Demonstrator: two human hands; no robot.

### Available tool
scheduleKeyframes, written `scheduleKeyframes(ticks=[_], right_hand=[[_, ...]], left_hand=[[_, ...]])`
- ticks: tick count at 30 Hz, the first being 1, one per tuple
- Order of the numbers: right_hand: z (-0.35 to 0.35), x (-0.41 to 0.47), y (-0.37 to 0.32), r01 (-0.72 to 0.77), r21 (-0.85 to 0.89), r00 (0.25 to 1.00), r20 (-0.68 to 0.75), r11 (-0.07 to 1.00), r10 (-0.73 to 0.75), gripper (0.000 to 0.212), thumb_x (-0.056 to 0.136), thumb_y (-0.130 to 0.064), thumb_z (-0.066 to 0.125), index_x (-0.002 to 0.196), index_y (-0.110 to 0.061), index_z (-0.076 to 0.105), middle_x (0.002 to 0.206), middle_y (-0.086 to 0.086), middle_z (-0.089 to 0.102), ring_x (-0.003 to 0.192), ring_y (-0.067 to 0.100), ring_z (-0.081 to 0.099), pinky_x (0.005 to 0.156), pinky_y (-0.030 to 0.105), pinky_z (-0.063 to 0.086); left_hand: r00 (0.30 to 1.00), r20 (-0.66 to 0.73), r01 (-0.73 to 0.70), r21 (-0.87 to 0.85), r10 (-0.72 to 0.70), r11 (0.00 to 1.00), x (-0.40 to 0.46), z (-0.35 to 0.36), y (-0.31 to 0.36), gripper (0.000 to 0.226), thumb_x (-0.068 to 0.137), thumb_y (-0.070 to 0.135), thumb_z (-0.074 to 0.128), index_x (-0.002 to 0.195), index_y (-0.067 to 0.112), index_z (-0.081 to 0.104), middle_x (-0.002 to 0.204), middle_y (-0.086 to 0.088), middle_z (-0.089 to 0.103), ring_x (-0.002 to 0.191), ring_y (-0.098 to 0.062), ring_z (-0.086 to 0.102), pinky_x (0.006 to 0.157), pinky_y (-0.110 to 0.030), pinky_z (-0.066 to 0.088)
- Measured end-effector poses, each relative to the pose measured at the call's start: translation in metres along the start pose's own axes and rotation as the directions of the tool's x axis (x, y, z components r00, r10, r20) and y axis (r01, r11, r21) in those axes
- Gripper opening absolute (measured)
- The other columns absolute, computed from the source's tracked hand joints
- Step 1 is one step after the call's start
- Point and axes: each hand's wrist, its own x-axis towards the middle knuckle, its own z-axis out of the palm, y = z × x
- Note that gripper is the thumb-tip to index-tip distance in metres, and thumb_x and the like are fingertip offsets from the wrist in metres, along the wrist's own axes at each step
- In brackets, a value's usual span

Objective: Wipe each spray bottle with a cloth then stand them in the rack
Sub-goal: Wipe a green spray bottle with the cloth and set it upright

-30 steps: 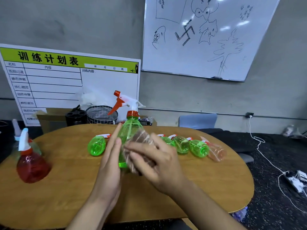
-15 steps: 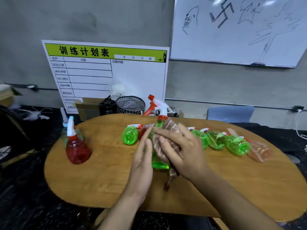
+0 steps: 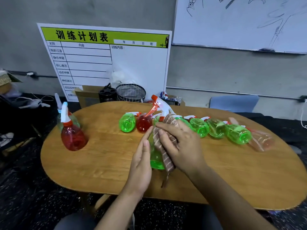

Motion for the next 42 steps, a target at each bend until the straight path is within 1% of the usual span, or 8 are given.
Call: scheduleKeyframes(ticks=[8, 13, 16, 24, 28, 31, 35, 42], right_hand=[[0.007, -0.073, 0.034, 0.298, -0.092, 0.939, 0.206, 0.95, -0.275, 0.023, 0.102, -0.04, 0.065, 0.122, -0.035, 0.075, 0.106, -0.003, 0.067, 0.073, 0.017, 0.067, 0.054, 0.033, 0.054], [0.004, -0.04, 0.055, -0.121, -0.177, 0.987, 0.08, 0.977, 0.137, 0.038, 0.102, -0.056, 0.047, 0.126, -0.041, 0.072, 0.102, -0.006, 0.06, 0.075, 0.017, 0.066, 0.059, 0.036, 0.056], [0.012, -0.039, 0.063, -0.2, -0.158, 0.978, 0.033, 0.967, 0.208, 0.041, 0.101, -0.058, 0.044, 0.129, -0.042, 0.07, 0.106, -0.004, 0.062, 0.081, 0.019, 0.068, 0.066, 0.039, 0.058], [0.034, -0.115, 0.069, 0.136, -0.043, 0.977, 0.174, 0.99, -0.126, 0.026, 0.104, -0.039, 0.063, 0.128, -0.035, 0.074, 0.104, -0.003, 0.062, 0.076, 0.016, 0.063, 0.061, 0.03, 0.055], [0.029, -0.111, 0.078, -0.202, 0.144, 0.978, -0.026, 0.969, 0.207, 0.028, 0.103, -0.037, 0.064, 0.13, -0.035, 0.071, 0.112, -0.006, 0.065, 0.094, 0.005, 0.067, 0.08, 0.028, 0.057], [0.025, -0.093, 0.091, -0.4, 0.277, 0.882, -0.143, 0.874, 0.449, 0.035, 0.098, -0.029, 0.072, 0.131, -0.033, 0.061, 0.124, -0.027, 0.062, 0.115, -0.001, 0.062, 0.095, 0.021, 0.05], [0.027, -0.081, 0.097, -0.411, 0.297, 0.863, -0.178, 0.862, 0.473, 0.041, 0.094, -0.021, 0.076, 0.131, -0.021, 0.059, 0.128, -0.033, 0.057, 0.123, -0.005, 0.057, 0.101, 0.012, 0.042], [0.051, -0.09, 0.073, -0.456, 0.397, 0.868, 0.003, 0.796, 0.496, 0.029, 0.105, -0.028, 0.059, 0.131, -0.03, 0.071, 0.115, -0.005, 0.067, 0.111, 0.012, 0.066, 0.093, 0.022, 0.05]], left_hand=[[0.969, 0.037, 0.247, -0.116, -0.244, 0.962, -0.003, 0.011, -0.046, 0.058, 0.106, 0.06, 0.02, 0.148, 0.046, 0.057, 0.144, 0.007, 0.069, 0.137, -0.016, 0.062, 0.121, -0.05, 0.043], [0.97, 0.07, 0.238, -0.075, -0.233, 0.968, 0.003, 0.025, -0.066, 0.062, 0.107, 0.07, 0.025, 0.152, 0.04, 0.056, 0.158, 0.014, 0.056, 0.15, -0.01, 0.047, 0.128, -0.053, 0.032], [0.964, 0.068, 0.263, -0.107, -0.256, 0.959, 0.01, 0.032, -0.076, 0.063, 0.109, 0.067, 0.023, 0.152, 0.036, 0.057, 0.158, 0.011, 0.055, 0.151, -0.012, 0.046, 0.129, -0.052, 0.029], [0.909, 0.126, 0.417, -0.254, -0.397, 0.873, 0.007, 0.025, -0.101, 0.072, 0.096, 0.072, 0.021, 0.151, 0.039, 0.054, 0.137, -0.004, 0.073, 0.13, -0.027, 0.067, 0.105, -0.038, 0.053], [0.961, 0.092, 0.268, -0.102, -0.26, 0.958, 0.005, 0.016, -0.1, 0.077, 0.091, 0.084, 0.054, 0.155, 0.041, 0.05, 0.158, -0.003, 0.056, 0.149, -0.029, 0.05, 0.123, -0.061, 0.035], [0.97, 0.098, 0.225, -0.042, -0.22, 0.973, 0.009, 0.011, -0.106, 0.08, 0.083, 0.075, 0.075, 0.154, 0.05, 0.048, 0.161, 0.009, 0.052, 0.149, -0.023, 0.049, 0.115, -0.065, 0.044], [0.966, 0.128, 0.246, -0.169, -0.226, 0.954, 0.008, 0.007, -0.109, 0.067, 0.09, 0.057, 0.068, 0.154, 0.049, 0.05, 0.159, 0.01, 0.053, 0.143, -0.022, 0.057, 0.094, -0.059, 0.062], [0.97, 0.133, 0.213, -0.079, -0.201, 0.974, 0.004, 0.007, -0.123, 0.057, 0.104, 0.059, 0.046, 0.159, 0.043, 0.044, 0.167, 0.009, 0.044, 0.158, -0.019, 0.037, 0.126, -0.064, 0.029]])
